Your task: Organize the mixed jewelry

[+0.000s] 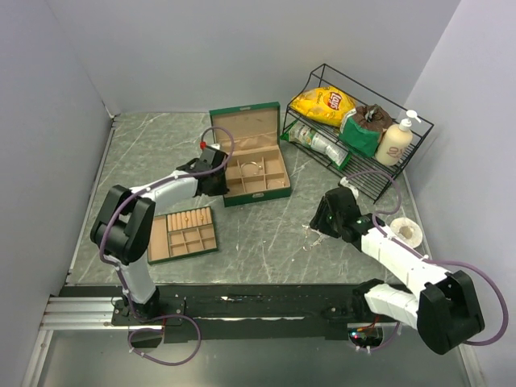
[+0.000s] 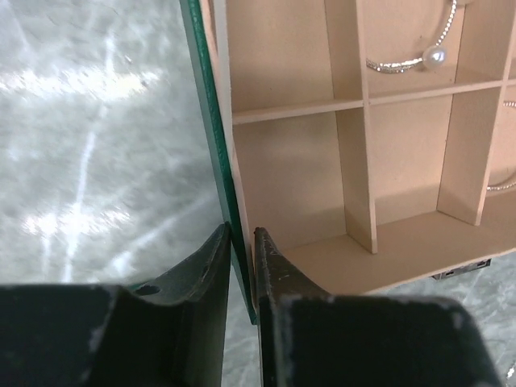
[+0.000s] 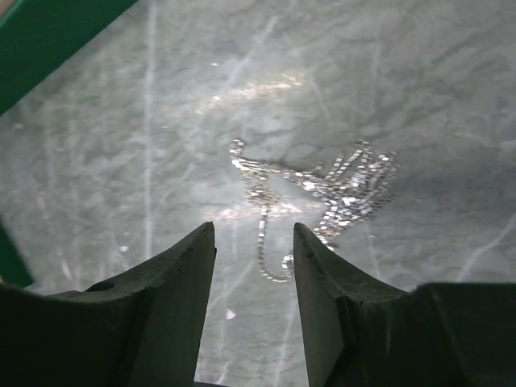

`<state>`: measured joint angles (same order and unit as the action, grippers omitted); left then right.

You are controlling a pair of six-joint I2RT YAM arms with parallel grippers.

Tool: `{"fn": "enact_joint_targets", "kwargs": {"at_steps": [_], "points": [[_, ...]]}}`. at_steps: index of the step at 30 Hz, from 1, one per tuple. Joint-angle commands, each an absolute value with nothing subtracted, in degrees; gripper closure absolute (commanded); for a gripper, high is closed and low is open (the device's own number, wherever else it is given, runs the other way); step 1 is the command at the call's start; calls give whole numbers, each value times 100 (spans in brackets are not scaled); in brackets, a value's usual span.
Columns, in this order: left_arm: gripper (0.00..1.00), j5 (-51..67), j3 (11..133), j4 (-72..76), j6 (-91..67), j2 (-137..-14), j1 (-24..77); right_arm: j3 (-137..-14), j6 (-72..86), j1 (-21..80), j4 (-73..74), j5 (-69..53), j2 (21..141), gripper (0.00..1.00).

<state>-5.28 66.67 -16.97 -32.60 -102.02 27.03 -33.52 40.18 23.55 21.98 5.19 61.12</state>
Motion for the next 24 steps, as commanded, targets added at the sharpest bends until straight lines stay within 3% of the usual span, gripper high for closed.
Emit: {"fn": "enact_joint_targets", "kwargs": {"at_steps": [1, 9, 24], "points": [[88, -527, 6355, -1749, -3620, -9845, 3067, -3445, 3736, 2215, 2469, 835, 6266, 50], [89, -729, 5819, -1775, -4069, -9528, 3506, -3560, 3683, 2039, 2830, 1283, 6732, 52], [91, -1222, 5423, -2013, -4684, -9035, 4034, -3990, 2400, 1978, 2337, 317, 7329, 45]]}}
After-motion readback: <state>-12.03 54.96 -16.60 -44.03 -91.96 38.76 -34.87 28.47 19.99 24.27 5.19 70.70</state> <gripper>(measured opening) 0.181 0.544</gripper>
